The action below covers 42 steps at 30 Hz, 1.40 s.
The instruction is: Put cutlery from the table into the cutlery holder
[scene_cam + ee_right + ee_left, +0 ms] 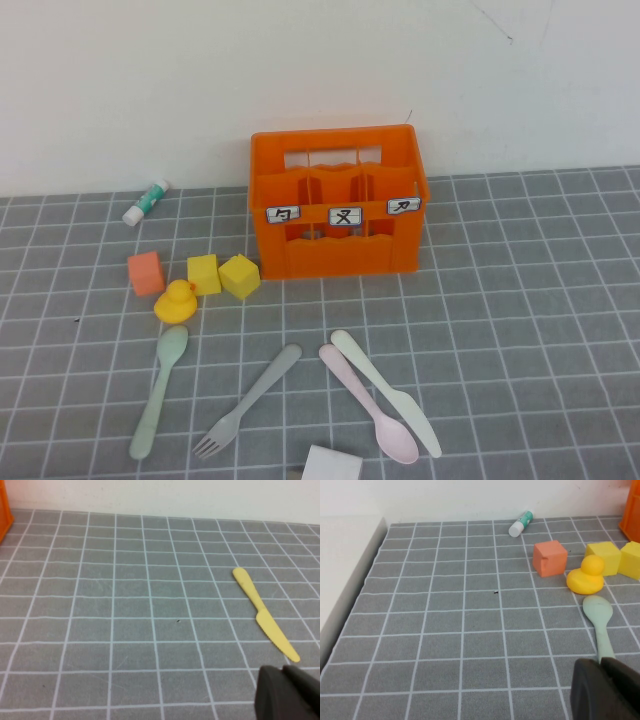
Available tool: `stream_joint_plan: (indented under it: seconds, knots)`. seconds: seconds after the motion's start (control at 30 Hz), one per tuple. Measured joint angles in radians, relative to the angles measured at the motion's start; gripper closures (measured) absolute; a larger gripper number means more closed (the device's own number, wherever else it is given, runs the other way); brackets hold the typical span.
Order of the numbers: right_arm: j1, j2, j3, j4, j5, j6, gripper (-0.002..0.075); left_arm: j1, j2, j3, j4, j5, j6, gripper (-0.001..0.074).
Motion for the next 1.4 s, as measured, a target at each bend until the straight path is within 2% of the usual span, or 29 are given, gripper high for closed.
stream_joint_plan:
  seconds: [0.13,0.27,0.33,0.63,0.77,0.93,1.13,1.27,1.4]
  knots:
    - [0.0,0.0,0.0,0.0,0.0,0.0,0.0729,0.0,0.0,0.002,-0.069,-0.031,-0.05,0.0736]
    - [0.0,0.0,0.0,0.0,0.0,0.0,0.0729,0.0,0.0,0.006,-0.472,-0.123,-0.272,0.0736]
    - [0.0,0.0,0.0,0.0,0.0,0.0,0.0729,0.0,0.0,0.006,-0.648,-0.175,-0.323,0.0736]
    - [0.0,0.0,0.0,0.0,0.0,0.0,0.0729,0.0,0.0,0.006,-0.78,-0.358,-0.283,0.0736]
    - [0.0,0.0,0.0,0.0,0.0,0.0,0.0729,0.0,0.0,-0.032,-0.716,-0.322,-0.212,0.0736]
    - [0.0,0.0,0.0,0.0,0.0,0.0,0.0729,-0.011,0.063,-0.237,-0.482,-0.053,-0.013,0.0736]
    - [0.0,0.0,0.0,0.0,0.0,0.0,0.0729,-0.011,0.345,-0.488,-0.269,0.313,0.204,0.0736]
    - [0.0,0.0,0.0,0.0,0.0,0.0,0.0729,-0.011,0.545,-0.629,-0.249,0.437,0.29,0.0736]
    - [0.0,0.0,0.0,0.0,0.0,0.0,0.0729,-0.011,0.761,-0.726,-0.249,0.491,0.397,0.0736]
